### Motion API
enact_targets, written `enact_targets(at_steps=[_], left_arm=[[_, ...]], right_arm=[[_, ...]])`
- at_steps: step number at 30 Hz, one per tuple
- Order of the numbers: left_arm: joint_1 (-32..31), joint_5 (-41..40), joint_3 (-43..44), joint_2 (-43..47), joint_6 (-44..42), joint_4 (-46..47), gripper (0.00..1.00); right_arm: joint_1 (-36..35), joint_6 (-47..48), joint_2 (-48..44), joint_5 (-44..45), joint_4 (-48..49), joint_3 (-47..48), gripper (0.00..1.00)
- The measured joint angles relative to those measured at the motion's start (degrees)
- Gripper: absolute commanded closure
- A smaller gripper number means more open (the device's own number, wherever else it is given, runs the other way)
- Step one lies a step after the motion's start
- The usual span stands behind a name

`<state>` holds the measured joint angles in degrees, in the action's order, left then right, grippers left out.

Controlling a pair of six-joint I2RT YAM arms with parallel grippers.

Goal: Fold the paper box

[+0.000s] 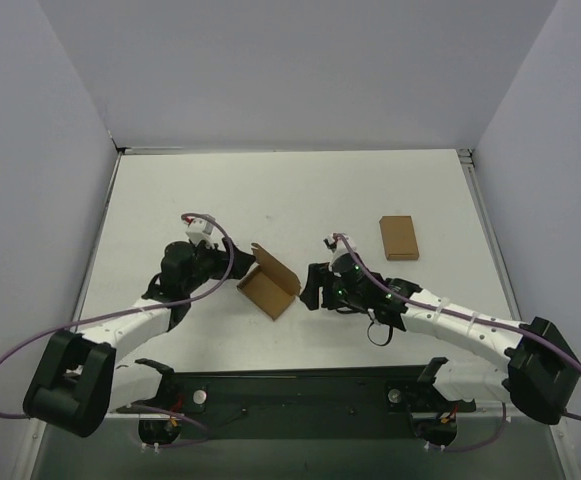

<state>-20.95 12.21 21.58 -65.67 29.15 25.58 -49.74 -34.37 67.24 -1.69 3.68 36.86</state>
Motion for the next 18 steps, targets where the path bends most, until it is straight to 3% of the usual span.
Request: enact_targets(at_steps=[7, 18], left_arm=[[4.98, 10.43, 1.92, -11.50, -2.29, 11.04, 0.14], [5.68, 15.19, 1.57, -12.66, -2.60, 17.40, 0.14]], right_arm=[[2.45, 2.71, 5.42, -1.14, 2.40, 3.06, 0.49], [2.89, 8.87, 11.85, -5.84, 6.82, 4.48, 0.56]])
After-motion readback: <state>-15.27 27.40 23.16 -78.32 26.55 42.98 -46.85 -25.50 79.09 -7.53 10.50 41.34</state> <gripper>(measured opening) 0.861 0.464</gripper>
